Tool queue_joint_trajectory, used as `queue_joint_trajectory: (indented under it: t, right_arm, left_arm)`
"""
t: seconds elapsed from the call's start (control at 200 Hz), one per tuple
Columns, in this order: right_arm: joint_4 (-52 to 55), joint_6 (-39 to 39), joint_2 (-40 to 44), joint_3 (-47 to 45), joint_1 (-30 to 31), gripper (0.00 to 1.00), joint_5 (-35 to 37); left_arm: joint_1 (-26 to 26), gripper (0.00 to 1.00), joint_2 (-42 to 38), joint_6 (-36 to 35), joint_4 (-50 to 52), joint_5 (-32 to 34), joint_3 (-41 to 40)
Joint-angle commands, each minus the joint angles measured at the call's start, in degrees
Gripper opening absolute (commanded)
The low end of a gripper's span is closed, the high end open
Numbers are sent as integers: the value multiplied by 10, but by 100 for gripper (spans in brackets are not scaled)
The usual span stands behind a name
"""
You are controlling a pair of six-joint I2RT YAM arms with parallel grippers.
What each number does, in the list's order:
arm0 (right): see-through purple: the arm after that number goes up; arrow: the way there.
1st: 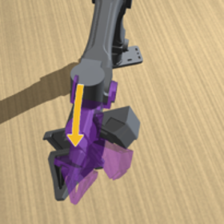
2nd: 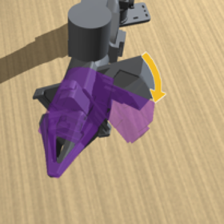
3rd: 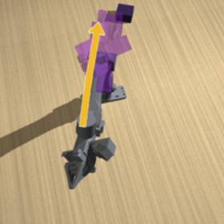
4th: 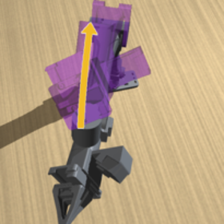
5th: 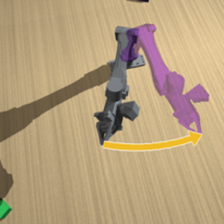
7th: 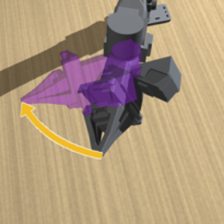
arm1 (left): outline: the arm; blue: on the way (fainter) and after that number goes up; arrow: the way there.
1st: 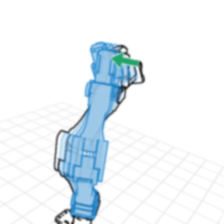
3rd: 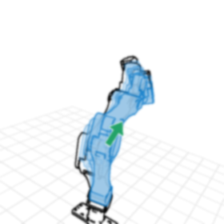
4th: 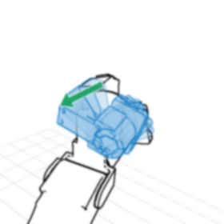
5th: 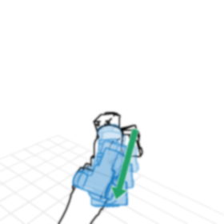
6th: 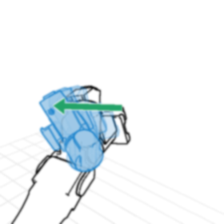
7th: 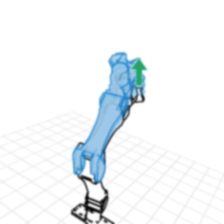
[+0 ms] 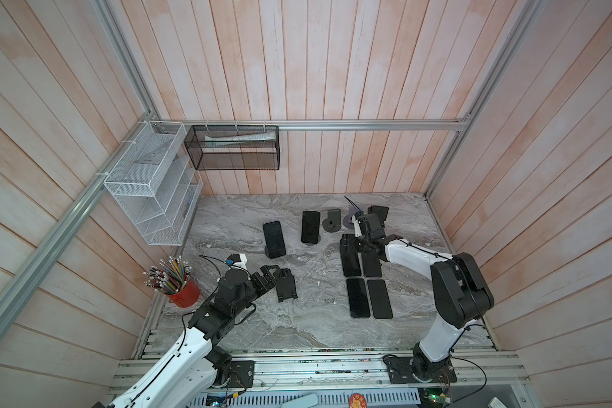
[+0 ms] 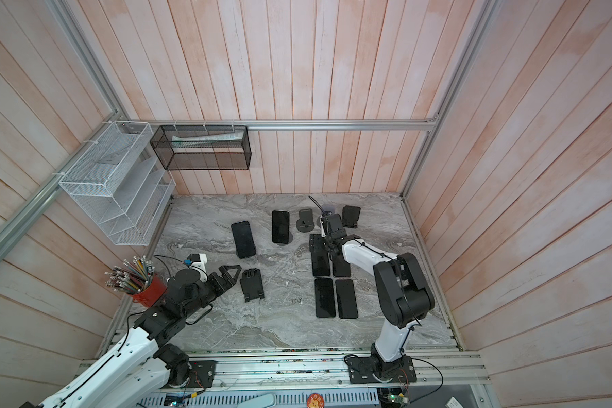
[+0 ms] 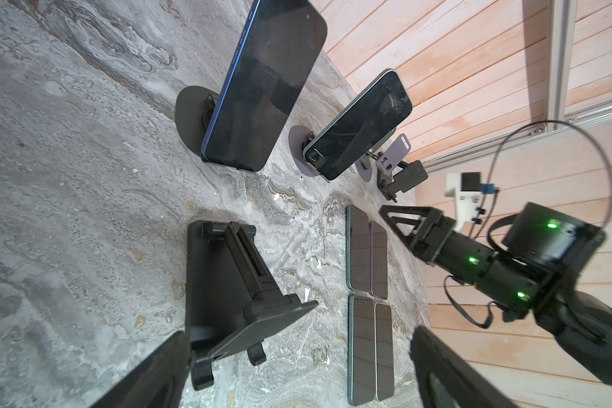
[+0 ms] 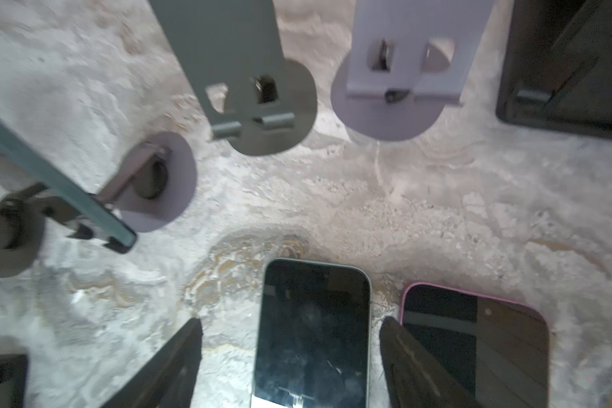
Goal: Remove the phone from the phone stand
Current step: Place the phone at the center of the table, then pick up the phone stand from the center of the table.
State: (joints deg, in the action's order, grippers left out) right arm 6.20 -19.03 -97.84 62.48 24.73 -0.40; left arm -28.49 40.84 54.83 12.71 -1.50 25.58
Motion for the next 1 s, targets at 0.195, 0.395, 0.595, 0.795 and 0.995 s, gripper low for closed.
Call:
queue_joint_trajectory:
  t: [0.195, 0.395, 0.595, 0.795, 0.995]
  right_arm:
    - [6, -62, 142, -77, 66, 81, 57]
    - [2, -87, 186, -113, 95, 85, 84]
    - [-8, -88, 224, -153, 95, 94, 99]
    - [-29, -84, 261, -194, 95, 98, 115]
    - [-52, -76, 282, -216, 88, 98, 109]
  left_arm:
    - [2, 96, -52, -13, 25, -8, -4]
    - [-141, 95, 22, -15, 96, 117, 40]
    - [-257, 100, 172, 78, 166, 282, 105]
    - [-293, 100, 278, 102, 175, 342, 155]
    - [-293, 100, 324, 89, 137, 401, 159]
